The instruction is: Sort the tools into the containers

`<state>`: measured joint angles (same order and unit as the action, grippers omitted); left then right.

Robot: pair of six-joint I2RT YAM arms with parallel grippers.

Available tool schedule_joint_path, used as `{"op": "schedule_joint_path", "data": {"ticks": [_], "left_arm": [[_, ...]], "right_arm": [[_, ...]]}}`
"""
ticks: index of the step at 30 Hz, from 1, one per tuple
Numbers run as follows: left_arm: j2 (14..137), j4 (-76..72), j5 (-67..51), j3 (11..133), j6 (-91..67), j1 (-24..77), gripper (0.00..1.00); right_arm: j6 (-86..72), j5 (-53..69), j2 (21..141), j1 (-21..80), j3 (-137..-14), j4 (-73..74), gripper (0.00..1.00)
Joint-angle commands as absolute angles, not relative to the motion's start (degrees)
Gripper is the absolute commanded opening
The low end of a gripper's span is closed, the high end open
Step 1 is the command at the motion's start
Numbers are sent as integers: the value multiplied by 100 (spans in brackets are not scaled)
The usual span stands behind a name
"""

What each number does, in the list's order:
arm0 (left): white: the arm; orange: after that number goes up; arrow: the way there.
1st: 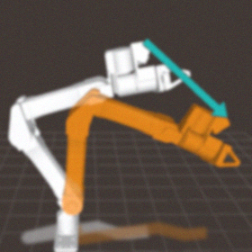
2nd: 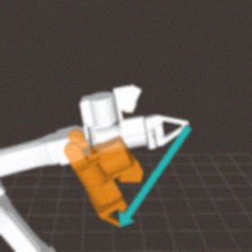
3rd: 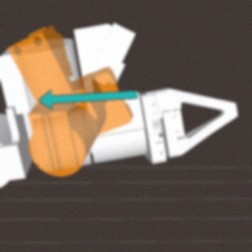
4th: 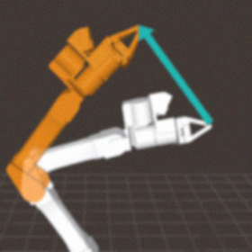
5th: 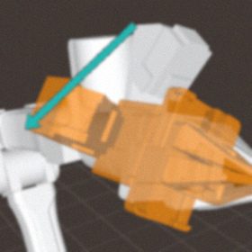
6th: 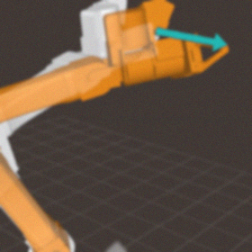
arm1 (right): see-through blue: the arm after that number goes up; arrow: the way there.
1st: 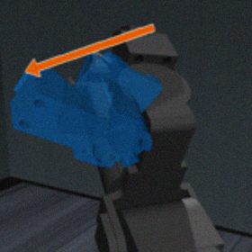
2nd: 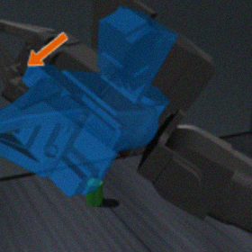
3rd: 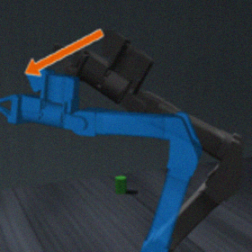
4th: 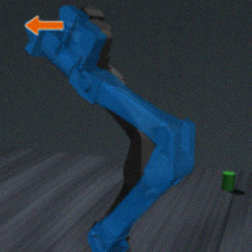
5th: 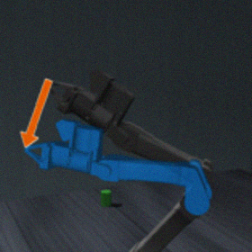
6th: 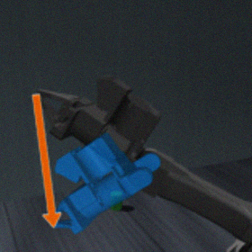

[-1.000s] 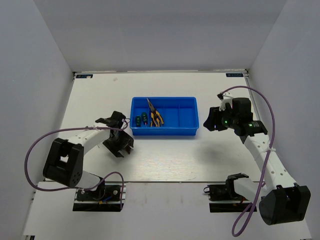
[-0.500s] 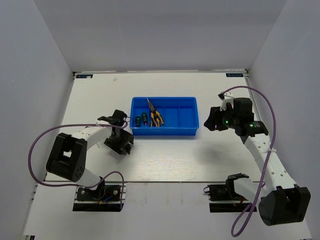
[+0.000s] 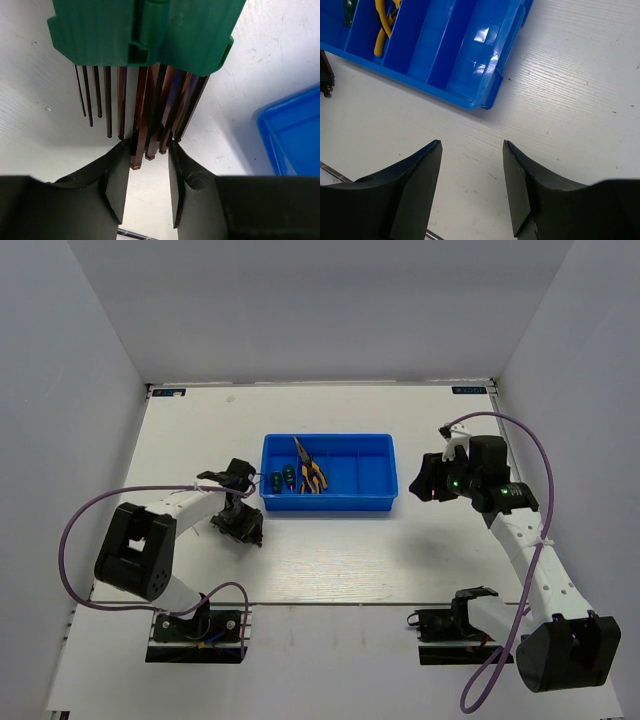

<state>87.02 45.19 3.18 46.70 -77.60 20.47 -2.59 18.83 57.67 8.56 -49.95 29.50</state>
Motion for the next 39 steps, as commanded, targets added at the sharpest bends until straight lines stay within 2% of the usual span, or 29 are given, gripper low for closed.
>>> {"op": "schedule_joint_path", "data": {"ticks": [1,4,6,7,18,22,26,30,35,39], "left_arm": [[8815,4562,527,4685,-7831,2065,43],[8815,4666,589,4685,-7831,2065,31],[8710,4667,659,4562,-7831,2065,31],[8710,4719,720,4562,-7831,2065,27],[7911,5054,826,4026,-7726,2065,27],[7656,5177,826,3973,-7726,2065,34],[7603,5177,826,3973,-7673,2065,50],[7839,5115,773,3973,-7611,2065,58],[7893,4975,773,4025,-7489,2065,65],[7840,4870,773,4078,-7436,2065,65]], "right_arm": [[-220,2021,5634,800,-5001,2865,58],[-246,2057,5651,782,-5001,2892,58],[-237,2074,5634,765,-5001,2883,58],[-255,2083,5642,747,-5001,2874,58],[-255,2153,5625,677,-5001,2892,58],[-255,2171,5607,668,-5010,2892,58],[-272,2197,5625,677,-4984,2900,58],[-272,2197,5599,642,-4992,2900,58],[-264,2224,5607,624,-4975,2892,58],[-272,2259,5616,615,-4983,2909,58]]}}
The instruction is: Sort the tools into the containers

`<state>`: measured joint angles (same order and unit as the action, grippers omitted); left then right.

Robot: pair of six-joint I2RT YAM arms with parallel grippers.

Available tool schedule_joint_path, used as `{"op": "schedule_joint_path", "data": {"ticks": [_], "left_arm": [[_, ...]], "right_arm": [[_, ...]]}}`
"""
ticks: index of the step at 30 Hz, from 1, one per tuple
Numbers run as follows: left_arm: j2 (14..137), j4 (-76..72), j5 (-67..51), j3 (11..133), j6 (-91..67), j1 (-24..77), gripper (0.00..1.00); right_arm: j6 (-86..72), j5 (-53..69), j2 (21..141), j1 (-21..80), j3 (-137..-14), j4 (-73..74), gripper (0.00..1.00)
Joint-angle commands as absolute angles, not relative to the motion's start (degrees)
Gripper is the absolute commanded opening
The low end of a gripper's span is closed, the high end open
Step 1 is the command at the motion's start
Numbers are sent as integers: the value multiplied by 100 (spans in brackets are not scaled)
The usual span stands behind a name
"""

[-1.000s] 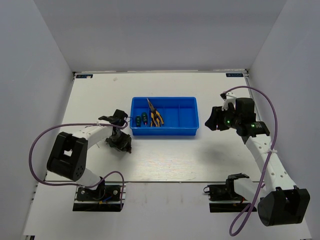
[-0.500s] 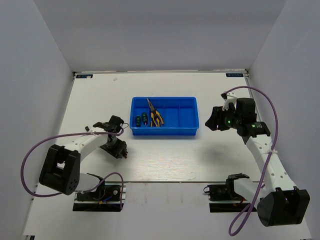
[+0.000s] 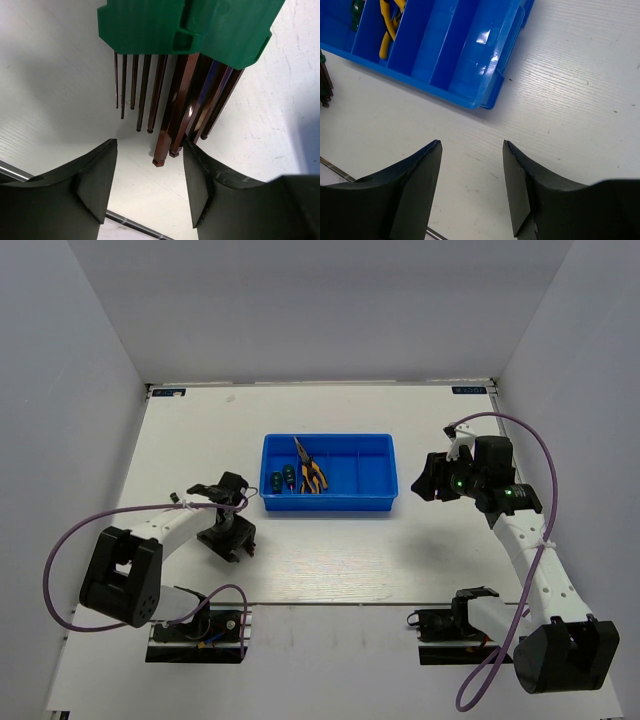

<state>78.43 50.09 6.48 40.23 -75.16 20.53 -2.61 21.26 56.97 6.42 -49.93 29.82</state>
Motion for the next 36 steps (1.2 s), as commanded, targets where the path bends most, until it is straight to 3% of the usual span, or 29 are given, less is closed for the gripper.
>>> {"op": "schedule_joint_path", "data": {"ticks": [1,13,36], "left_arm": [[7840,4869,773,4148,-7436,2065,66],[7471,4869,720,4430,-7356,2065,63],[8833,4745,896,4737,-7356,2065,66]], "right_arm": [[-264,2267,5608,615,-4975,2900,58],[-255,2285,5642,606,-4983,2892,58],[-229,2312,5625,527,-4983,2927,58]]}}
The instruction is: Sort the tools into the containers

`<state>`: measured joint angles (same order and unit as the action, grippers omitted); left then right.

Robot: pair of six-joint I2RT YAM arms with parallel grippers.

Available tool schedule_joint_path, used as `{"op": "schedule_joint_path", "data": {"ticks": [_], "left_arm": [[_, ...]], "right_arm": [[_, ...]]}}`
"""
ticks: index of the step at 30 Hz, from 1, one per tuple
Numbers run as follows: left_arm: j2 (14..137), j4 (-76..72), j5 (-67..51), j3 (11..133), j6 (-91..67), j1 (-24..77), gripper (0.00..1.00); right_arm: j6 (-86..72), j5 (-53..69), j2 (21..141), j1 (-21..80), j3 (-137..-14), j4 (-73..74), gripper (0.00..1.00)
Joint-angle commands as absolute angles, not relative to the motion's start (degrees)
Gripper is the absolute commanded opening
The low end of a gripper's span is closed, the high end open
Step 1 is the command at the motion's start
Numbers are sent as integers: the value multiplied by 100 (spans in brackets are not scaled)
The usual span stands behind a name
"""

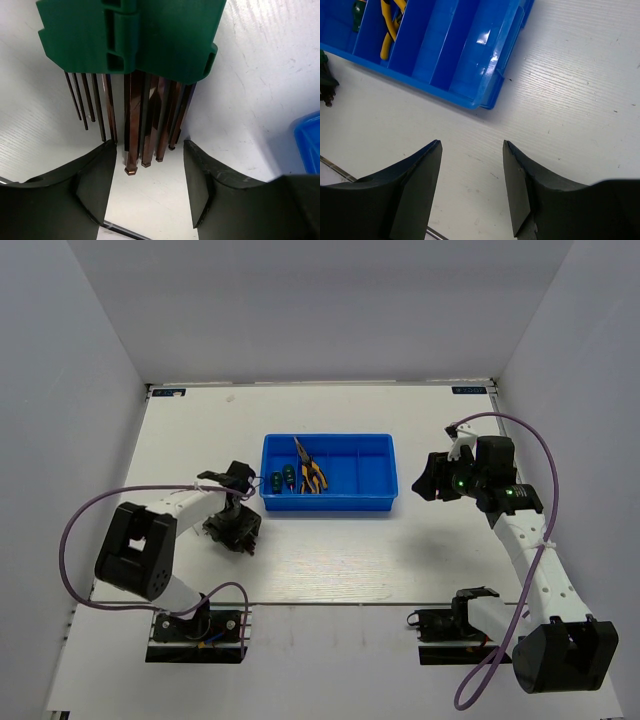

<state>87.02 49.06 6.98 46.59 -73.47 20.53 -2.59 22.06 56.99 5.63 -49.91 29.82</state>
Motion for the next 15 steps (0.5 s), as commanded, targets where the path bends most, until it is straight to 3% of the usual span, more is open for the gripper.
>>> {"op": "schedule_joint_path", "data": {"ticks": [1,5,15], "left_arm": [[8833,4746,957,4737,-7356,2065,66],[8772,4685,958,4282,-7409,2065,57],[8824,4263,905,3806,-7409,2065,64]], "right_arm": [[-229,2312,5634,536,-4983,2918,58],[-229,2320,5625,510,-4992,2935,58],[-255,2382,5590,448,-5010,2944,58]]}}
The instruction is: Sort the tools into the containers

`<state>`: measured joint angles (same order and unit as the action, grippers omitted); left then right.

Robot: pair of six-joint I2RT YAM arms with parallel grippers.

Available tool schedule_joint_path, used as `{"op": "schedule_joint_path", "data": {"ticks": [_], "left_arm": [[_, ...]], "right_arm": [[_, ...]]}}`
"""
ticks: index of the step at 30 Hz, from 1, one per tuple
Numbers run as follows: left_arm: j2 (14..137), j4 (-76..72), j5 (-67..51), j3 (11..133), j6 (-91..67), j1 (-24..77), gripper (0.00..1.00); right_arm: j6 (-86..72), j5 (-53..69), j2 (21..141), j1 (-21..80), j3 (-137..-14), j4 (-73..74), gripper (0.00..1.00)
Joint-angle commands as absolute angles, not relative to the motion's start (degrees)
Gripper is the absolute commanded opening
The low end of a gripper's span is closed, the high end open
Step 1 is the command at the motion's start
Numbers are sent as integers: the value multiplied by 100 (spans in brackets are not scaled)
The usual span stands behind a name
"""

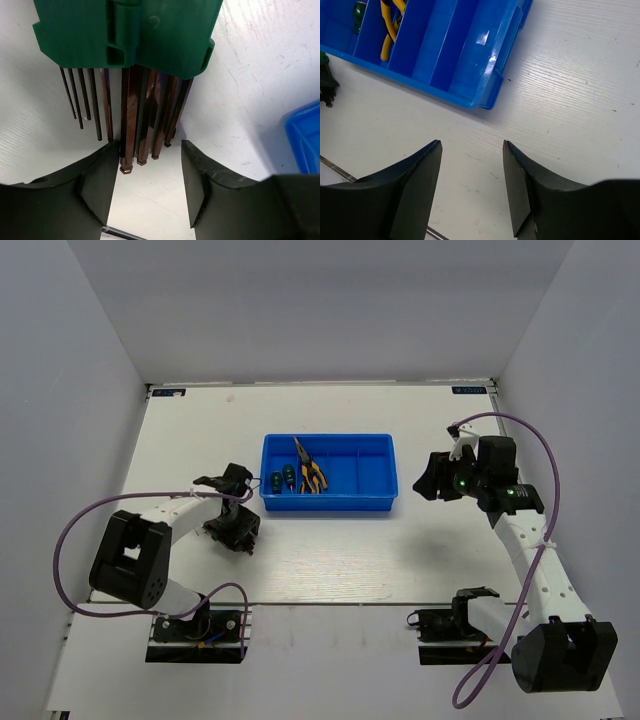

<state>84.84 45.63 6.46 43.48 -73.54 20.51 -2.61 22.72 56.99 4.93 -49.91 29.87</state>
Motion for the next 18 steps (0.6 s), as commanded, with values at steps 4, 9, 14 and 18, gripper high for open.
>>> {"op": "schedule_joint_path", "data": {"ticks": [4,9,14,18], "left_arm": [[8938,4131,853,3701,-7409,2065,59],[8991,4332,853,3831,-7409,2065,46],[8991,4438,958,3964,-7409,2065,40],[9140,4438,958,3964,-7409,2065,52]], "right_arm": [[-272,2408,5590,431,-5001,2962,58],[-264,2426,5607,404,-5001,2962,58],[-264,2435,5599,378,-5010,2971,58],[-264,2461,5581,361,-5010,2979,58]]}}
